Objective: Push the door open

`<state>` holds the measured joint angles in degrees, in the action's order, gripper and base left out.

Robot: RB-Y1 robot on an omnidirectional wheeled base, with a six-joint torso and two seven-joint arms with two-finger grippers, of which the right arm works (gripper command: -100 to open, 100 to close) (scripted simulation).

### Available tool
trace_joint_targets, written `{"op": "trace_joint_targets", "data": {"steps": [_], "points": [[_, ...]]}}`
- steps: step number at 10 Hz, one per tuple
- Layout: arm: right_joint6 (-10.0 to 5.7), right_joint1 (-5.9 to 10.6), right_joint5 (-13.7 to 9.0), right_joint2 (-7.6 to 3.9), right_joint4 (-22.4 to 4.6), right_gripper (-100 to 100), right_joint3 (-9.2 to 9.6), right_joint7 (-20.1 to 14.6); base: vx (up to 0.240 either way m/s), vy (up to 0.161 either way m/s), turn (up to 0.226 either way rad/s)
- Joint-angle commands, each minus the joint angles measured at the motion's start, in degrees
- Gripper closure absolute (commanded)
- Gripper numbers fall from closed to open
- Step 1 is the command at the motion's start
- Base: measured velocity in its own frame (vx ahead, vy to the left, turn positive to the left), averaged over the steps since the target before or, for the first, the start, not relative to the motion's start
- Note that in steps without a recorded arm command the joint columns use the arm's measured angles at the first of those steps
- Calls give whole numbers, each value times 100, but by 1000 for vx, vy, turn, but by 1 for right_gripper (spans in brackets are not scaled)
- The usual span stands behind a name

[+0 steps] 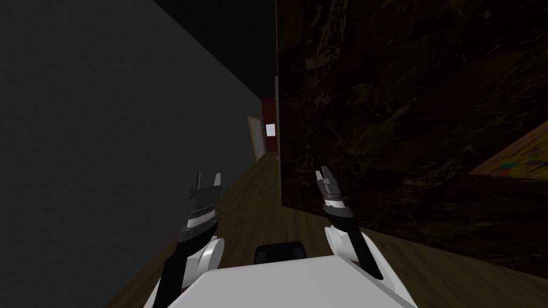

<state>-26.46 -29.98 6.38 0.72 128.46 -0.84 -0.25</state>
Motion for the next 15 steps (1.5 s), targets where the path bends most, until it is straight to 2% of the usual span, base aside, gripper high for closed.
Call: {"op": "trace_joint_targets", "data": {"steps": [1,5,15], "points": [[77,117,145,-149,-26,-100,-38,-46,59,149,32],[253,379,471,-475,-89,-100,-129,-150,89,163,28],[834,1191,1484,-1446,-332,-100,-468,-472,102,154,24]]}}
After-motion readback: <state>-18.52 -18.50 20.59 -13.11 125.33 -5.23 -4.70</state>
